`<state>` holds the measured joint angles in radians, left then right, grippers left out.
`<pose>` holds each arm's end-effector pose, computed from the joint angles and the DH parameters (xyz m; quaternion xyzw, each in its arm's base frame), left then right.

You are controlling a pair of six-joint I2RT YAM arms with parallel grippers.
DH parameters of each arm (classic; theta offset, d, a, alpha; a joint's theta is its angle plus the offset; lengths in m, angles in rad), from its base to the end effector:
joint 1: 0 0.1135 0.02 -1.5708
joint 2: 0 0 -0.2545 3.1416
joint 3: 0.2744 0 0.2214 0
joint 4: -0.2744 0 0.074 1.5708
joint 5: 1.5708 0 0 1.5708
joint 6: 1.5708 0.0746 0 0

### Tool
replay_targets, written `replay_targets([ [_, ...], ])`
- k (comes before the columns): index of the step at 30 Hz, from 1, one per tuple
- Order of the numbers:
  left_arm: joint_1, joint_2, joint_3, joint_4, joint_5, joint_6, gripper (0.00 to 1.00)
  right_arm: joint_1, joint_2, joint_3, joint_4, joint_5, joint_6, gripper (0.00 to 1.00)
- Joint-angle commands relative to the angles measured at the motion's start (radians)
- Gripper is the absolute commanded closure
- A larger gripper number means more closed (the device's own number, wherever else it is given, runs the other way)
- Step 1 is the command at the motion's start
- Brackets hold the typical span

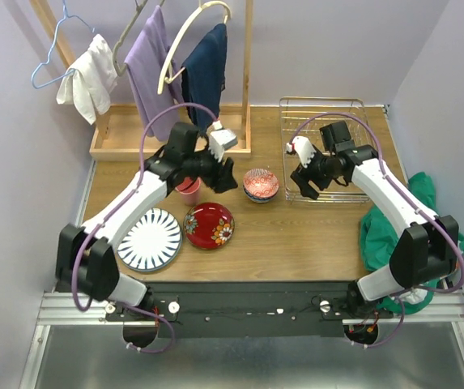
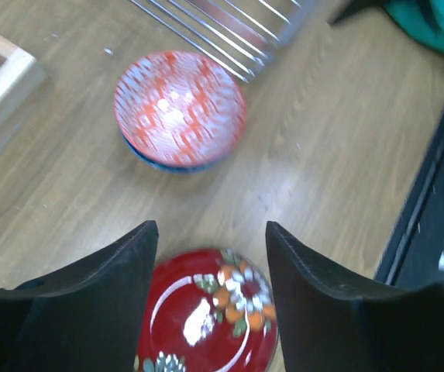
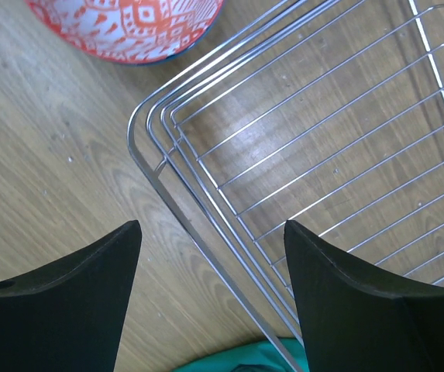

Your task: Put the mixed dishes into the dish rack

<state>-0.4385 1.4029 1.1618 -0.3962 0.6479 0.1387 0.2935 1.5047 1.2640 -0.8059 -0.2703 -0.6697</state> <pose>0.2580 -0.1707 0.2924 0.3783 0.7708 -0.3448 0.3793 0.2790 0.1051 0.2486 -0.4742 0.8320 0.0798 0.2766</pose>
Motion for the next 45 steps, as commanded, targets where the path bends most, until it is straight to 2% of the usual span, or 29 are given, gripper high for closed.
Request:
replay_targets([
  [1, -0.063, 0.086, 0.154, 0.051, -0.266, -0.313, 0.32, -0.004, -0.064, -0.017, 0.103, 0.019, 0.099, 0.18],
  [7, -0.106, 0.229, 0.246, 0.034, -0.456, -0.412, 0.31, -0.004, -0.087, -0.046, 0.134, 0.086, 0.079, 0.18],
  [15, -0.154, 0.375, 0.311, 0.002, -0.586, -0.505, 0.32, -0.008, -0.119, -0.055, 0.136, 0.105, 0.084, 0.18],
  [25, -0.166, 0.490, 0.332, 0.014, -0.613, -0.498, 0.31, -0.025, -0.150, -0.091, 0.134, 0.102, 0.084, 0.18],
  [27, -0.169, 0.505, 0.335, 0.023, -0.626, -0.516, 0.35, -0.024, -0.150, -0.089, 0.136, 0.102, 0.084, 0.18],
  [40, -0.187, 0.565, 0.331, 0.034, -0.594, -0.510, 0.42, -0.025, -0.127, -0.071, 0.148, 0.091, 0.079, 0.18],
  [45, -0.187, 0.571, 0.329, 0.037, -0.597, -0.525, 0.52, -0.025, -0.141, -0.101, 0.105, 0.062, 0.033, 0.18],
])
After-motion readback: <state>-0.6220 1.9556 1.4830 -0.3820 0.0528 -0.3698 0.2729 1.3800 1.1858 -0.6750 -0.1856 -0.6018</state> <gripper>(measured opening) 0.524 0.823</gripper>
